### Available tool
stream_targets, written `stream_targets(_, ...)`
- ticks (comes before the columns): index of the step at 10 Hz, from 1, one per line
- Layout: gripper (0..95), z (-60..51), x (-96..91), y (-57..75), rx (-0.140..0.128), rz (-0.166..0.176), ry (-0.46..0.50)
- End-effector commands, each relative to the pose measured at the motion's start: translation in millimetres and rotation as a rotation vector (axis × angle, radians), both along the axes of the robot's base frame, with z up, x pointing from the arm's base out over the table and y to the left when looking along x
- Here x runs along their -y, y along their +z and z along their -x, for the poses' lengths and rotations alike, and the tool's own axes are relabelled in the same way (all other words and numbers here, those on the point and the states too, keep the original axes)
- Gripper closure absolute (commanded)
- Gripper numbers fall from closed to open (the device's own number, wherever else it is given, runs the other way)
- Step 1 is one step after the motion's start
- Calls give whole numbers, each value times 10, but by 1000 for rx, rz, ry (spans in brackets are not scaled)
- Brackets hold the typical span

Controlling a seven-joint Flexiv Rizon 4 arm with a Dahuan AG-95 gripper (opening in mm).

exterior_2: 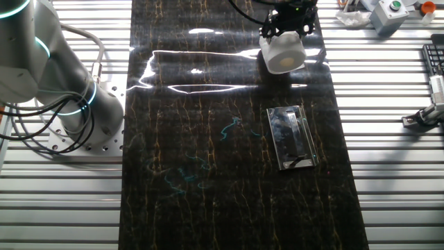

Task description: Put the toilet paper on its holder

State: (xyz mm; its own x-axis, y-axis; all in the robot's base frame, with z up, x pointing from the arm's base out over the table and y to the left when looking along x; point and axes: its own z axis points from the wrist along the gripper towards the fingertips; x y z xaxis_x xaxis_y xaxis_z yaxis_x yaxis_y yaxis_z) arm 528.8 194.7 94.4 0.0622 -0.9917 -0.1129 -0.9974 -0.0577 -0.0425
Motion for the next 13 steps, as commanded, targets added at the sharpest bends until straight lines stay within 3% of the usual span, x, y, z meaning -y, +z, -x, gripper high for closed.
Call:
stream_targets(1,950,-5,55,4,2,-3,2)
stream_targets(13,950,159,820,-69,29,-11,47)
